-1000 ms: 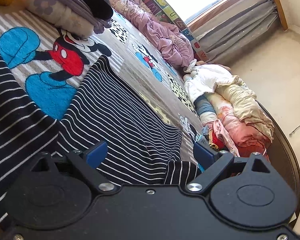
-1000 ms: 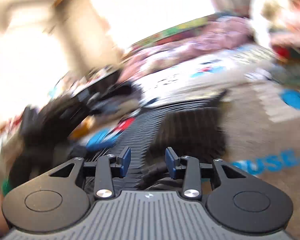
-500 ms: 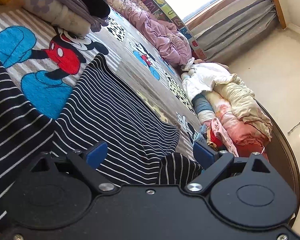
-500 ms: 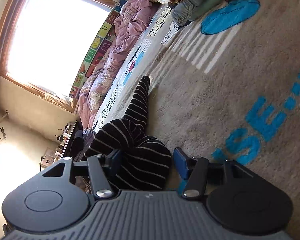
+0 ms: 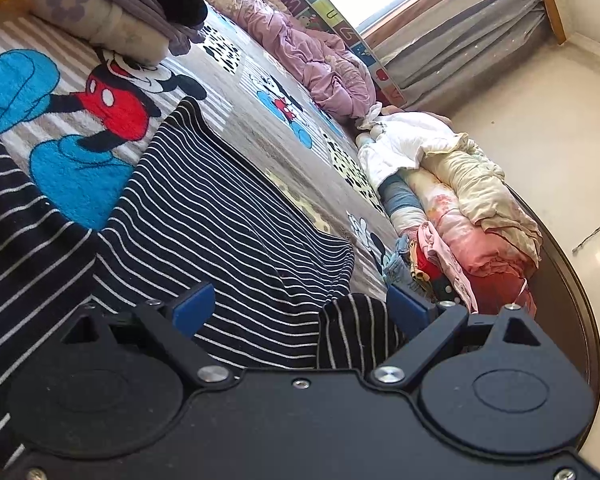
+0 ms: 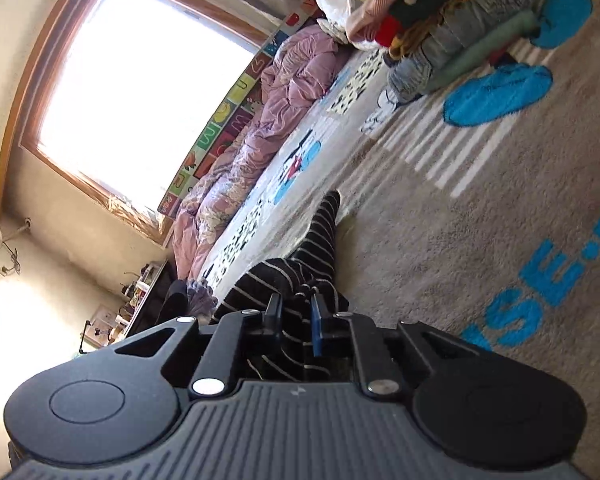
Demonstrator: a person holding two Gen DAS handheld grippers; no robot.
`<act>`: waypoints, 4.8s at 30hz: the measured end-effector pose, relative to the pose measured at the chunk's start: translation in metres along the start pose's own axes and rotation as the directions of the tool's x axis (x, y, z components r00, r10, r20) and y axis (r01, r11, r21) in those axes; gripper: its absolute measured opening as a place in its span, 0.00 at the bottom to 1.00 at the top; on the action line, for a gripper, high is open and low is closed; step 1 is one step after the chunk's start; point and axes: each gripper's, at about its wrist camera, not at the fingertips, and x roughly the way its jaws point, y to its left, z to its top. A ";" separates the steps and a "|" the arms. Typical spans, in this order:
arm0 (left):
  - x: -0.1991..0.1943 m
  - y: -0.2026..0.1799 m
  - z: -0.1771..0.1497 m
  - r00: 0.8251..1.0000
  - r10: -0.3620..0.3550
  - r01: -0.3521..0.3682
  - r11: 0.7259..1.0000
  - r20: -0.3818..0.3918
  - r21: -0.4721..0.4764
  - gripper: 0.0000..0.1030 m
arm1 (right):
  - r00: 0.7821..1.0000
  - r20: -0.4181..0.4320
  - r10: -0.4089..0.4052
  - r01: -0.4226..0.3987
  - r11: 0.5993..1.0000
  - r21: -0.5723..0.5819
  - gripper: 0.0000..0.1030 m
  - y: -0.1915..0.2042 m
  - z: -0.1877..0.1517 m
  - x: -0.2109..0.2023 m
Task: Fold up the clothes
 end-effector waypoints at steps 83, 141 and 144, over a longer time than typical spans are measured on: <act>-0.001 0.000 -0.004 0.999 0.035 -0.035 0.999 0.001 0.013 0.91 | 0.974 -0.177 -0.144 0.138 0.990 -0.040 0.49 0.022 -0.011 -0.012; 0.017 -0.075 -0.060 0.999 0.033 -0.028 0.861 0.000 0.508 0.91 | 0.907 0.346 -0.239 0.201 0.969 0.140 0.10 -0.110 0.150 -0.151; 0.021 -0.079 -0.068 0.999 0.034 -0.024 0.842 -0.008 0.540 0.91 | 0.904 0.329 -0.274 0.235 0.960 0.152 0.14 -0.114 0.144 -0.152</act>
